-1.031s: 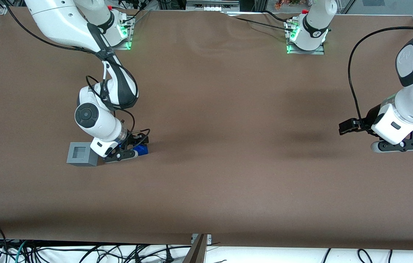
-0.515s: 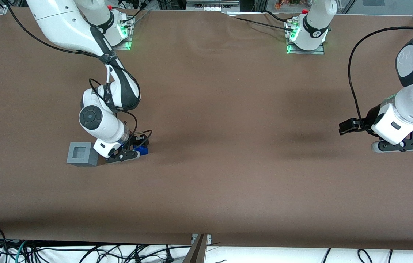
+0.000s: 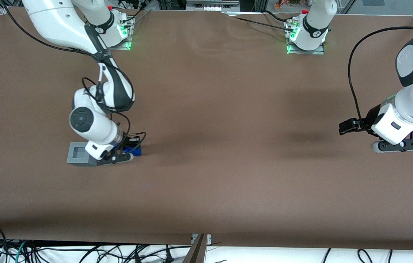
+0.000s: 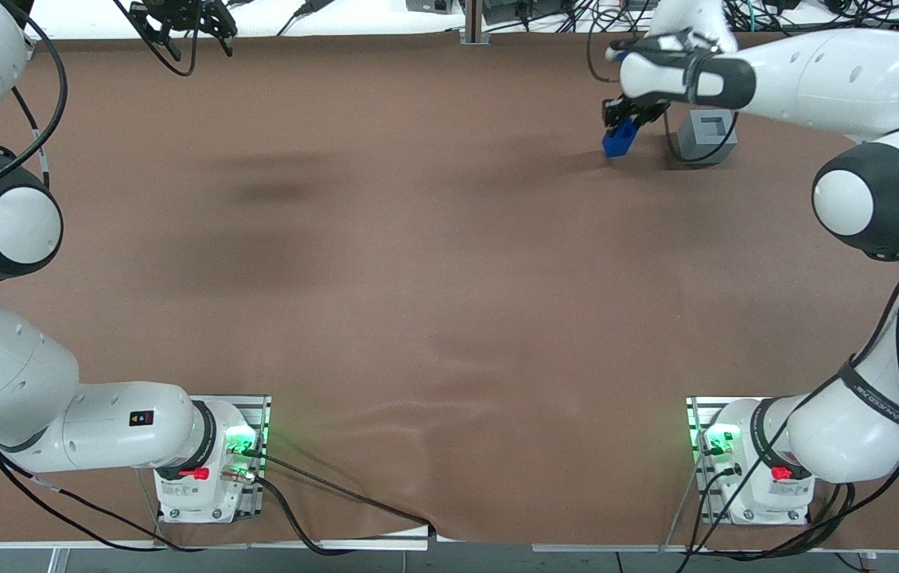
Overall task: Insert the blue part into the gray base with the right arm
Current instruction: 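Carry the blue part over the gray base's square opening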
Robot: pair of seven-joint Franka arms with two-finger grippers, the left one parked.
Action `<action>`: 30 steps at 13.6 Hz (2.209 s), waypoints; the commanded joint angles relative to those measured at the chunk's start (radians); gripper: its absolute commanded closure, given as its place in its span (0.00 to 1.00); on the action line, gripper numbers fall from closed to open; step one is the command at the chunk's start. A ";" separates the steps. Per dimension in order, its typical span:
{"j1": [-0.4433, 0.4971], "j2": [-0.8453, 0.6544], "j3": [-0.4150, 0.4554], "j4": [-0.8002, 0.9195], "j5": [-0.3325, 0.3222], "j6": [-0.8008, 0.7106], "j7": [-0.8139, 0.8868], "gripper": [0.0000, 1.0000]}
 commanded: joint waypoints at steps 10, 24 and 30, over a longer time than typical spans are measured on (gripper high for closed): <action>-0.137 -0.007 -0.191 0.211 0.020 -0.322 -0.122 0.74; -0.140 -0.009 -0.168 0.088 0.039 -0.199 -0.107 0.74; -0.136 -0.009 -0.166 0.088 0.037 -0.184 -0.113 0.74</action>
